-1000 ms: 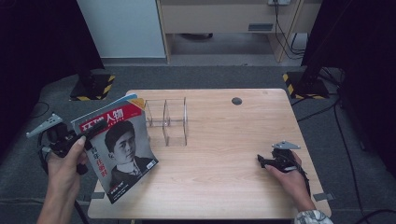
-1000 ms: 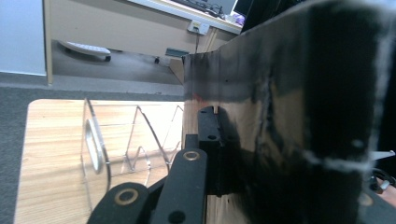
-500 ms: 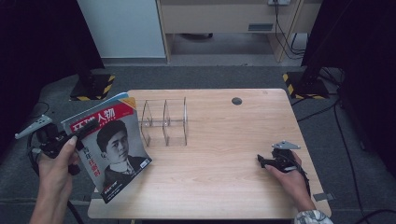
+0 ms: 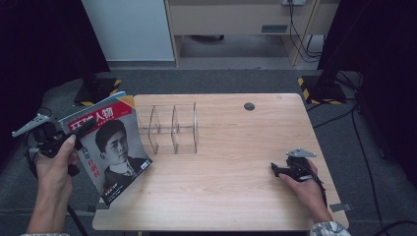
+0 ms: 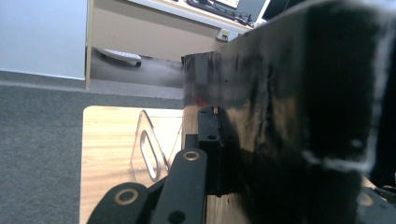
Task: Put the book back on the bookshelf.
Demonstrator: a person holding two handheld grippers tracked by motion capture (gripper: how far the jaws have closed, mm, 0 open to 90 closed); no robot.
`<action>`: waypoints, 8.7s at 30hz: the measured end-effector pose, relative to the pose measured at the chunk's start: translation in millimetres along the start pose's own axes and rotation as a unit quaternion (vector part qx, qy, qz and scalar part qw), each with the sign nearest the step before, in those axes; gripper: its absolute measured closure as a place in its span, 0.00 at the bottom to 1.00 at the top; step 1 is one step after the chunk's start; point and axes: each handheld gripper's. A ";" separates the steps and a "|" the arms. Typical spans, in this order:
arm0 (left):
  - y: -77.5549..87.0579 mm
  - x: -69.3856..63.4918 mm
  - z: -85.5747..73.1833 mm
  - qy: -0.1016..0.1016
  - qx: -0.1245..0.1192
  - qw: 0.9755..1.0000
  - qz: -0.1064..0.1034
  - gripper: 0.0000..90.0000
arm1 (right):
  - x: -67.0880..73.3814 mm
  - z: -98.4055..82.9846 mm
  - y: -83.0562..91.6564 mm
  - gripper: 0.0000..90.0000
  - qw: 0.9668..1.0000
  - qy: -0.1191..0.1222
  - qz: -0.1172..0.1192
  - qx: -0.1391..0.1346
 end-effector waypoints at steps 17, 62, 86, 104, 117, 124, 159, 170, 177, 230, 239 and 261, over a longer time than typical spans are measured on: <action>-27.1 6.2 15.4 0.000 -0.011 1.000 0.015 0.96 | 0.2 0.1 0.0 0.22 1.000 0.000 0.001 0.001; -64.5 -3.2 14.9 -0.016 -0.051 0.998 0.042 0.96 | 0.6 0.3 -0.1 0.22 1.000 0.002 0.002 0.000; -81.3 -8.1 8.0 -0.030 -0.063 0.996 0.054 0.96 | 0.8 0.4 -0.1 0.21 1.000 0.004 0.004 0.000; -84.0 -10.6 2.3 -0.036 -0.083 0.994 0.065 0.96 | 0.9 0.5 -0.1 0.21 1.000 0.004 0.005 0.000; -82.6 -11.1 2.8 -0.054 -0.099 0.991 0.070 0.95 | 1.4 0.4 0.0 0.22 1.000 0.005 0.005 0.000; -86.4 -15.2 -1.7 -0.072 -0.105 0.989 0.072 0.96 | 1.7 0.4 0.0 0.22 1.000 0.004 0.005 0.000; -93.6 -11.6 -34.8 -0.072 -0.140 0.987 0.016 0.95 | 3.0 0.1 0.7 0.22 1.000 0.008 0.007 -0.001; -95.0 -10.6 -39.9 -0.078 -0.147 0.986 0.011 0.95 | 3.4 -0.1 1.0 0.22 1.000 0.009 0.008 -0.001; -95.1 -7.2 -41.1 -0.072 -0.152 0.986 0.010 0.95 | 3.6 -0.2 1.2 0.22 1.000 0.008 0.009 -0.001; -91.9 -0.9 -49.1 -0.076 -0.138 0.986 0.047 0.87 | 4.8 -0.6 2.0 0.22 1.000 0.007 0.009 -0.001; -91.3 -0.7 -49.5 -0.075 -0.132 0.987 0.060 0.79 | 4.7 -0.7 2.1 0.21 1.000 0.009 0.009 -0.001; -88.8 -4.6 -54.7 -0.077 -0.138 0.984 0.086 0.46 | 4.9 -0.8 2.1 0.22 1.000 0.008 0.009 -0.001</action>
Point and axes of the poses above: each handheld gripper's, and its own axes: y roughly backward along the jaws, z roughly out of its top, x roughly to its left, and after that the axes turned 12 degrees about y, right-handed
